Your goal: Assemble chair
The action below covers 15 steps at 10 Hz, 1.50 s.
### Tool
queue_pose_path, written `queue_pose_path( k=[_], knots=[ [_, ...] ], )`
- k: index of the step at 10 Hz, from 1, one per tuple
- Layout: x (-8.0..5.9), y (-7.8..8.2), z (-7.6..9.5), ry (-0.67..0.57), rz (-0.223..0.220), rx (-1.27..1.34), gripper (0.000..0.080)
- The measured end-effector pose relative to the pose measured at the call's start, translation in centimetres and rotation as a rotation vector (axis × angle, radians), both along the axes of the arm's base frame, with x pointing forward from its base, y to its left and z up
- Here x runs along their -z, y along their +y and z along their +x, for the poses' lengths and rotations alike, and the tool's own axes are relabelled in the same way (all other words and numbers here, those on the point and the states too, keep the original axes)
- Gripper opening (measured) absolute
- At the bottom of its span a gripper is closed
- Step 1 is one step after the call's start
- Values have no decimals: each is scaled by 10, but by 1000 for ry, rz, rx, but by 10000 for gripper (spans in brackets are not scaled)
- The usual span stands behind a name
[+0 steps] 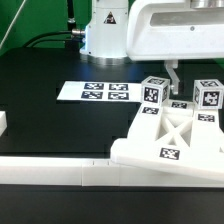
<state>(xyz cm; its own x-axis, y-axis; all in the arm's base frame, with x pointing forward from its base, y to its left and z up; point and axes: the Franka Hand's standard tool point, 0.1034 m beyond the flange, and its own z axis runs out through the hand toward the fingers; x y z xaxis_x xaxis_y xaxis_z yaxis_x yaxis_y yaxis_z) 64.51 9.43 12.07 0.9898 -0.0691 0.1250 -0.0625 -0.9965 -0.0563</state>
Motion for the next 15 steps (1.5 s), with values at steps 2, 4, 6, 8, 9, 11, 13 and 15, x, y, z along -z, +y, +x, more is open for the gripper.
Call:
queue_pose_path(
  k=[2,4,6,8,9,11,13,15],
  knots=[
    [0,0,0,0,1,4,283],
    [0,0,0,1,4,25,284],
    [0,0,0,7,21,147,284],
    [0,1,2,-12,61,354,284],
    [0,1,3,-30,81,427,284],
    [0,5,2,-31,131,666,284],
    [1,8,2,-28,160,794,284],
    [1,9,1,-19,178,872,284]
  ],
)
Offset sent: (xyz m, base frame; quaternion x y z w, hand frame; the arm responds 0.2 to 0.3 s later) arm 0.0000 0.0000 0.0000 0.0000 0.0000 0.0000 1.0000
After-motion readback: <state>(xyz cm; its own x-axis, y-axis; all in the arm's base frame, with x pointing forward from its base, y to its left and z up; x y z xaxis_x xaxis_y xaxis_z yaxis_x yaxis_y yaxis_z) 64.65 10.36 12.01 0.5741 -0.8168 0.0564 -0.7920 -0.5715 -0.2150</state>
